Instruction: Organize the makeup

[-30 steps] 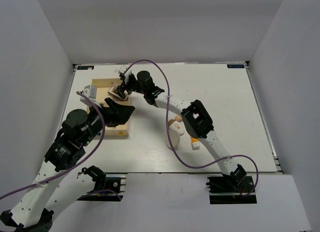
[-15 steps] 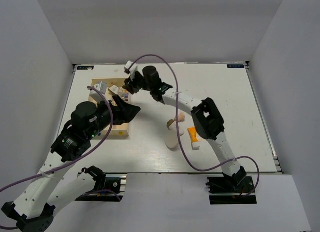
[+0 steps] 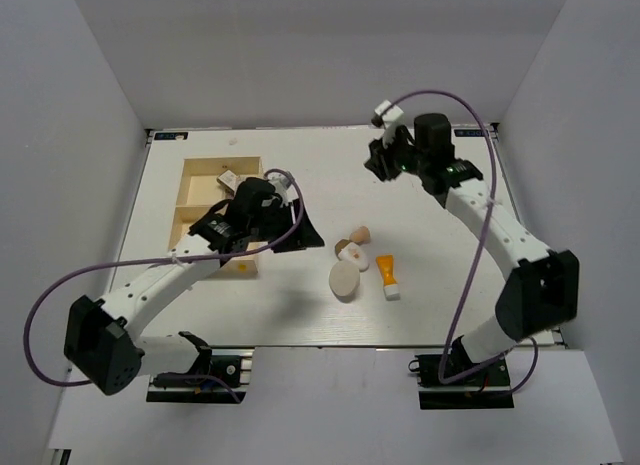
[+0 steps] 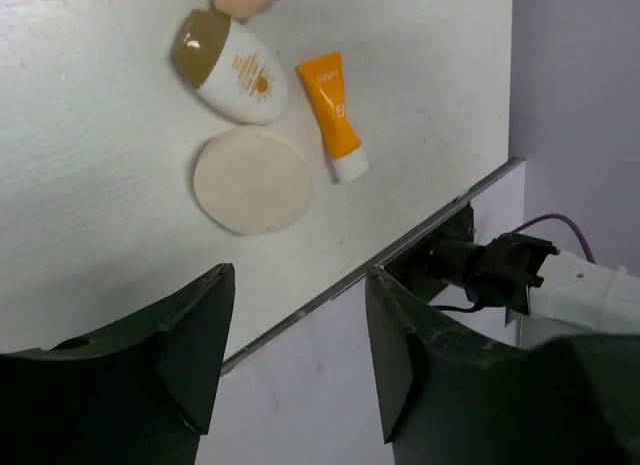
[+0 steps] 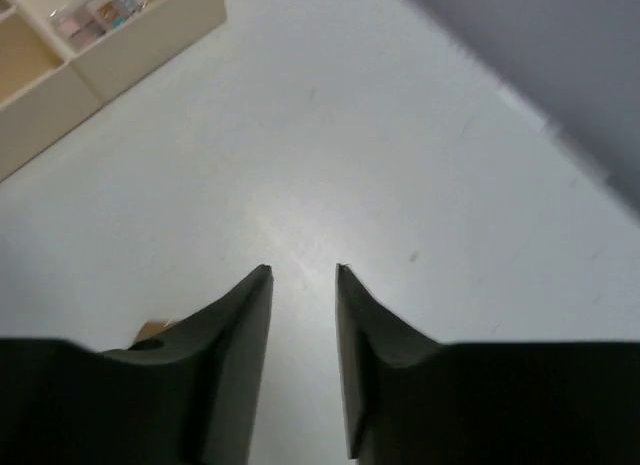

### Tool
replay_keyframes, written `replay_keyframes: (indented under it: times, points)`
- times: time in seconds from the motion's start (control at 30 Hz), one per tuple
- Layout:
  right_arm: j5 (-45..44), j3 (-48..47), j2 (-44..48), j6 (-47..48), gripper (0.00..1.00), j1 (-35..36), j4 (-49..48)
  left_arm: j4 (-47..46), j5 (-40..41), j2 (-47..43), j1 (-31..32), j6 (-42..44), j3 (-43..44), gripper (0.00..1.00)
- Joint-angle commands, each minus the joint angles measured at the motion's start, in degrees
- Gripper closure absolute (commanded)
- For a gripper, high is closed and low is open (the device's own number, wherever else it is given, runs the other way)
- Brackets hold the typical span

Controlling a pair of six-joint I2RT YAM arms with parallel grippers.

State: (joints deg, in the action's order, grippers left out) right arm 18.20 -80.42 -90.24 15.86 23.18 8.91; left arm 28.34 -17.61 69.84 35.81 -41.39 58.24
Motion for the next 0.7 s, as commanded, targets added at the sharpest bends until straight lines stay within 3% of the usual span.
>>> replay_keyframes:
  times: [0.0, 0.1, 0.27, 0.67]
  points:
    - [2.54, 7.45, 6.72, 3.21, 0.67, -1.82, 11.39, 0.22, -3.4, 2.13, 1.37, -1.59, 0.73, 0.34]
    - [2.28, 15.28, 13.58, 3.57, 0.87, -4.54, 13.42, 2.41, -0.95, 7.49, 3.03, -4.74, 2.14, 0.28]
    - [2.11, 25.03, 22.29, 2.69, 0.89, -8.23, 13.51, 3.83, -0.15, 15.05, 5.58, -8.8, 4.95, 0.25]
    - [6.24, 32.87, 30.11, -0.65, 0.94, -13.68, 12.19, 5.59, 4.6, 29.2, 10.32, -14.25, 15.06, 0.28]
